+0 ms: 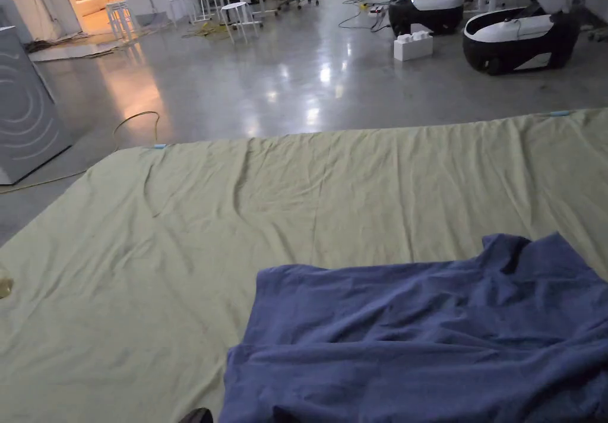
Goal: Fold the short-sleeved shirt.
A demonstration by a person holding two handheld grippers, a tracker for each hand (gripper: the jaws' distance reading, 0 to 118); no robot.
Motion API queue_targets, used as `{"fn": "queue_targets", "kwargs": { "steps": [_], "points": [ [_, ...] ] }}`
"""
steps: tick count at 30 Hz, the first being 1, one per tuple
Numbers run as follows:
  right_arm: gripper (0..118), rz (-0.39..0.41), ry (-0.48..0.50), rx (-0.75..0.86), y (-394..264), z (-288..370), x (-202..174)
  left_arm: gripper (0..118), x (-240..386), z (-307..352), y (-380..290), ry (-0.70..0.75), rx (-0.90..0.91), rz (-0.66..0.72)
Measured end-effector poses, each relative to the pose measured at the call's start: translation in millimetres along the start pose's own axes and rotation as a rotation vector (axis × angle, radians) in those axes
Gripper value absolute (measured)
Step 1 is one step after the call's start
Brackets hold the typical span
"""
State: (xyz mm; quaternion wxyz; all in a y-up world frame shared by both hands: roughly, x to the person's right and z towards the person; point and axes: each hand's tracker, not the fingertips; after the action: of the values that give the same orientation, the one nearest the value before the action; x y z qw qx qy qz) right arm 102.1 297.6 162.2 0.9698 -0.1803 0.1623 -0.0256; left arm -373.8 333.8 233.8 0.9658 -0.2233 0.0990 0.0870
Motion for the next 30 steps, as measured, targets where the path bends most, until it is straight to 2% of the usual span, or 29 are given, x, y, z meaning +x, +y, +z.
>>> {"fn": "queue_targets", "kwargs": {
  "steps": [2, 4, 5, 8, 9, 14, 15, 16, 17, 22, 26, 28, 29, 30],
  "points": [
    [0, -0.004, -0.001, -0.020, -4, -3, 0, 0, -16, -29, 1, -0.063, -0.063, 0.055],
    [0, -0.002, -0.014, -0.041, -8, -4, 1, 1, -28, -64, 0, -0.064, -0.162, 0.107],
    [0, -0.007, -0.015, -0.051, -9, -5, 3, 6, -33, -86, -2, -0.042, -0.213, 0.119],
    [0, -0.020, -0.012, -0.075, -13, -5, 6, 78, -46, -142, -16, -0.004, -0.296, 0.124],
    [0, -0.018, -0.016, -0.081, -13, -5, 8, 88, -51, -159, -20, -0.009, -0.327, 0.122],
    [0, -0.028, -0.049, -0.100, -16, -2, 19, 81, -52, -215, -34, 0.035, -0.449, 0.110],
    [0, -0.036, -0.057, -0.105, -16, -2, 21, 64, -50, -222, -35, 0.047, -0.470, 0.123],
    [0, -0.041, -0.062, -0.107, -16, -2, 23, 35, -48, -226, -37, 0.033, -0.499, 0.137],
    [0, -0.046, -0.068, -0.109, -17, -2, 24, 16, -43, -229, -41, 0.033, -0.497, 0.129],
    [0, -0.078, -0.078, -0.137, -17, -13, 34, 12, -24, -234, -47, 0.063, -0.521, -0.006],
    [3, -0.131, -0.094, -0.196, -7, -61, 56, 12, -25, -243, -48, 0.054, -0.545, -0.012],
    [6, -0.095, -0.148, -0.254, -2, -95, 65, 12, -25, -244, -46, 0.055, -0.549, -0.014],
    [24, -0.072, -0.152, -0.238, -3, -113, 68, 12, -25, -244, -47, 0.065, -0.547, -0.031],
    [60, -0.078, -0.145, -0.257, -6, -135, 79, 12, -25, -245, -47, 0.063, -0.549, -0.037]
  ]
}}
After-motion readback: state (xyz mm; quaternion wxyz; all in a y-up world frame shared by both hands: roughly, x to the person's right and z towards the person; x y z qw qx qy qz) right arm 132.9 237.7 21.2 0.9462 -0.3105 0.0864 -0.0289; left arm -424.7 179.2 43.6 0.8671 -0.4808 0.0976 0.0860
